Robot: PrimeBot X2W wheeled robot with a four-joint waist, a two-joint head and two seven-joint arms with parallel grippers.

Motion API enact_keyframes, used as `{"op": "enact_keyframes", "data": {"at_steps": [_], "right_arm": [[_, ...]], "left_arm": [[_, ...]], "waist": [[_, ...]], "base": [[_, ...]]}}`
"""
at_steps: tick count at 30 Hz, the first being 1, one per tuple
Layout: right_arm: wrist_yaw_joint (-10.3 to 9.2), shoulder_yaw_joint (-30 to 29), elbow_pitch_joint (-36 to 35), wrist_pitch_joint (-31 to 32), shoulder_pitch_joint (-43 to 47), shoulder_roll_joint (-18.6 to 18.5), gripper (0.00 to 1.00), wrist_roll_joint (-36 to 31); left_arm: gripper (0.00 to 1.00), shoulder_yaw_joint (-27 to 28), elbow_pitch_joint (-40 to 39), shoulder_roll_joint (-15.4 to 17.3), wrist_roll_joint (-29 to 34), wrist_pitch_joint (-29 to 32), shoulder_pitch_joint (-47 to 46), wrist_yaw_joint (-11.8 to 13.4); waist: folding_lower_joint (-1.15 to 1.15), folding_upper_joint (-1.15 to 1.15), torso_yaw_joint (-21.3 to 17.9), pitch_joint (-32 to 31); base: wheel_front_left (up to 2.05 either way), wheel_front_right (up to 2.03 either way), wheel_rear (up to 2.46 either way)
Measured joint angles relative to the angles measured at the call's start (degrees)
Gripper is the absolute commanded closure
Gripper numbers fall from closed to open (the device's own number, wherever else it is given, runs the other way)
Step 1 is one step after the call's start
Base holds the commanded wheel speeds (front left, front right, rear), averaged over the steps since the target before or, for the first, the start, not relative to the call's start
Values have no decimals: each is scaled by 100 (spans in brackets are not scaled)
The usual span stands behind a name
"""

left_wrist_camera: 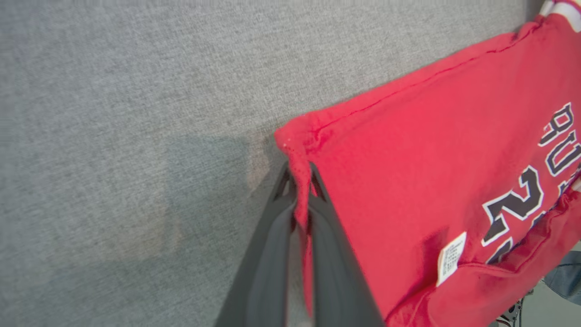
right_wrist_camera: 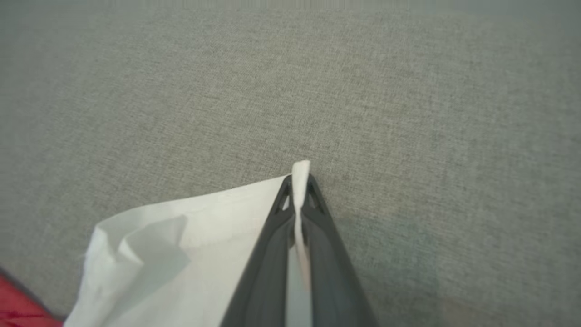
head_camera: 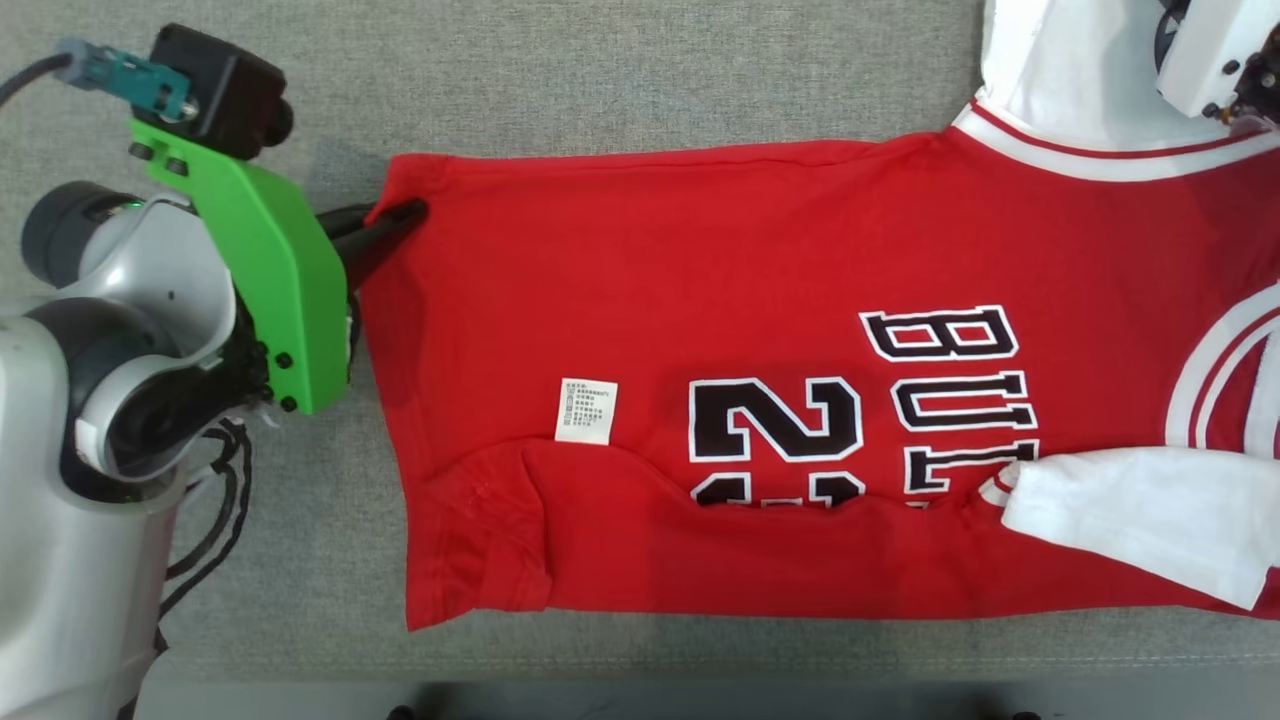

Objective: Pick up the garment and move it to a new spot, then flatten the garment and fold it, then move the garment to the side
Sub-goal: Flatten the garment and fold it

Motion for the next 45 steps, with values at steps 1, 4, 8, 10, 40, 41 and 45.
{"op": "enact_keyframes", "data": {"at_steps": [1,4,8,10,40,41,45], "right_arm": [[24,-7,-16,-47,-45,41,100,44],[65,-13,-142,-229,-111,131,100,103],[99,3,-238,-428,-81,114,100,198],[116,1,-310,-535,1,76,100,302],[149,-57,-1775,-1541,1694,-693,100,1050],[149,-68,-1801,-1569,1768,-727,100,1054],[149,-157,-1928,-1690,2077,-815,100,1165]], "left_arm": [[100,42,-9,25,0,-1,-1,0],[100,136,-1,74,1,-57,0,1],[100,286,71,119,1,-177,17,2],[100,326,98,132,0,-235,36,2],[100,624,91,246,0,-1099,1311,-68],[100,623,81,245,0,-1118,1357,-68],[100,623,42,218,-79,-1270,1596,-76]], "waist": [[0,0,-17,5],[0,0,-82,6],[0,0,-175,-45],[0,0,-227,-90],[0,0,-689,-855],[0,0,-689,-885],[0,0,-685,-1008]], "base": [[0,0,0],[0,0,0],[0,0,0],[0,0,0],[0,0,0],[0,0,0],[0,0,0]]}}
